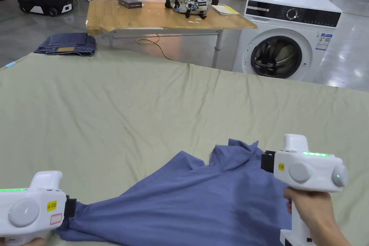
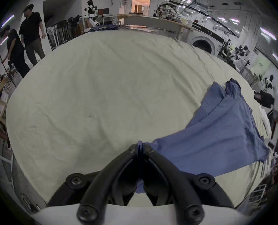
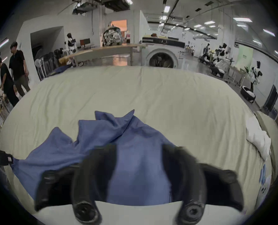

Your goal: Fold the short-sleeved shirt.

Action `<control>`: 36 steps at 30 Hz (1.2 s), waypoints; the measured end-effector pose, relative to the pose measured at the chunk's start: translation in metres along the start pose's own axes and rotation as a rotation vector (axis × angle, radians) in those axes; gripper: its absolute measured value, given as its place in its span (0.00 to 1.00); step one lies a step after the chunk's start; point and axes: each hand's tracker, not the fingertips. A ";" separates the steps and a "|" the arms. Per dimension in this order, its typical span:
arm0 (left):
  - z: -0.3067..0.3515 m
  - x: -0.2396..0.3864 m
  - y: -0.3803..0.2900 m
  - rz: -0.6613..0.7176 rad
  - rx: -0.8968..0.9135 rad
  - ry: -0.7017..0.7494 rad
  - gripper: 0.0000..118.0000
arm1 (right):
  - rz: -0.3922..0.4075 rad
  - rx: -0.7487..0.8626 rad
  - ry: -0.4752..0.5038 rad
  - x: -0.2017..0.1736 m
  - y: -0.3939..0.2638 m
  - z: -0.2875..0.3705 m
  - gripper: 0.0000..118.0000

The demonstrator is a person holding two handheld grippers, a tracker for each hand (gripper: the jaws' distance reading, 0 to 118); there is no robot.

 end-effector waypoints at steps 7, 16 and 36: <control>0.003 0.002 0.002 0.001 -0.008 0.001 0.00 | 0.115 -0.112 -0.012 0.017 0.036 -0.066 0.70; -0.002 -0.004 0.007 -0.002 -0.019 0.019 0.00 | 0.149 -0.248 0.041 0.024 0.022 -0.118 0.61; 0.022 -0.009 0.022 -0.012 0.095 -0.001 0.00 | 0.093 0.062 -0.055 0.018 0.046 -0.023 0.01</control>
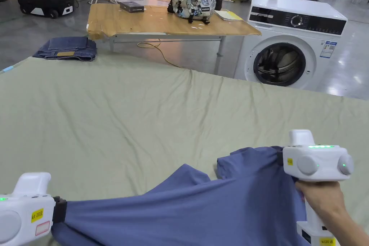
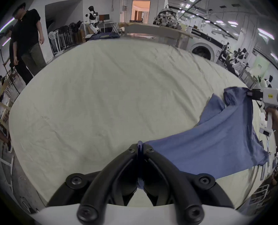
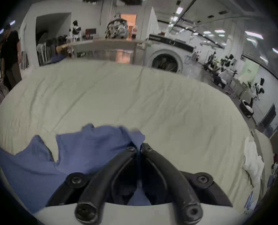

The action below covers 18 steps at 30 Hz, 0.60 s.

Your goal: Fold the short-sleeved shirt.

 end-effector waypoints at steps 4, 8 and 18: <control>0.007 0.005 0.031 -0.033 0.054 -0.029 0.00 | -0.026 0.107 -0.055 0.023 0.013 0.048 0.01; 0.022 0.020 0.079 -0.073 0.156 -0.061 0.00 | -0.080 0.202 -0.098 0.049 0.031 0.102 0.01; 0.097 0.104 0.216 -0.164 0.383 -0.136 0.00 | -0.146 0.419 -0.249 0.109 0.087 0.215 0.01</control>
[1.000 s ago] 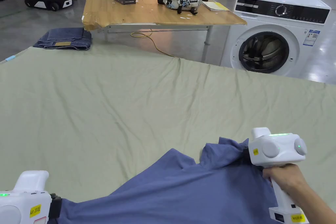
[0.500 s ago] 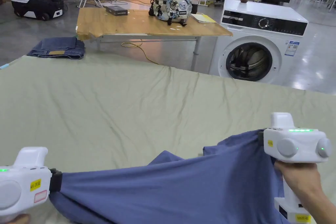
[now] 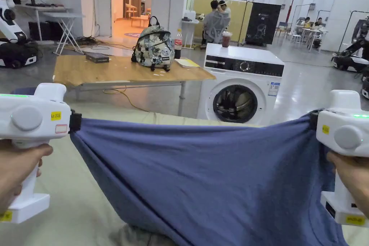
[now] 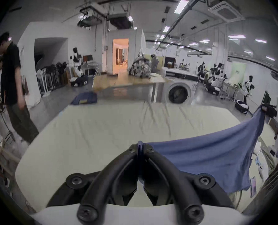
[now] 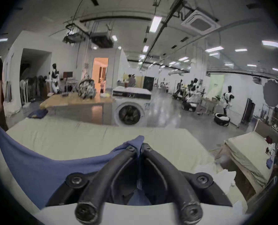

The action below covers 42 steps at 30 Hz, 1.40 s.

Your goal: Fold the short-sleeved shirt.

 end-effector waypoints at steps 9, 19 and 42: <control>0.006 0.042 0.116 -0.051 0.134 -0.007 0.00 | -0.008 0.109 -0.085 0.030 0.078 0.010 0.01; 0.003 0.054 0.193 -0.045 0.209 0.032 0.00 | -0.020 0.181 -0.119 0.022 0.144 -0.008 0.01; -0.019 0.039 0.123 -0.057 0.230 0.076 0.00 | 0.006 0.165 -0.126 0.008 0.089 -0.015 0.01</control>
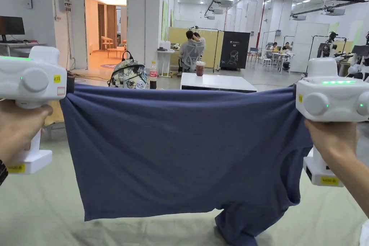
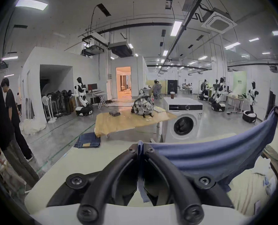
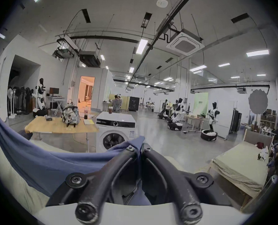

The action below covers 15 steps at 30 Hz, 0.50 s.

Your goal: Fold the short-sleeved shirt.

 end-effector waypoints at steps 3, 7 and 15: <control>0.014 -0.005 -0.034 0.009 -0.022 -0.010 0.00 | 0.020 -0.012 0.015 0.003 -0.026 0.022 0.01; 0.045 -0.013 -0.079 0.030 -0.027 -0.020 0.00 | 0.035 -0.036 0.027 0.006 -0.057 0.070 0.01; 0.111 -0.025 -0.160 0.055 -0.066 -0.050 0.00 | 0.061 -0.113 0.062 0.021 -0.124 0.140 0.01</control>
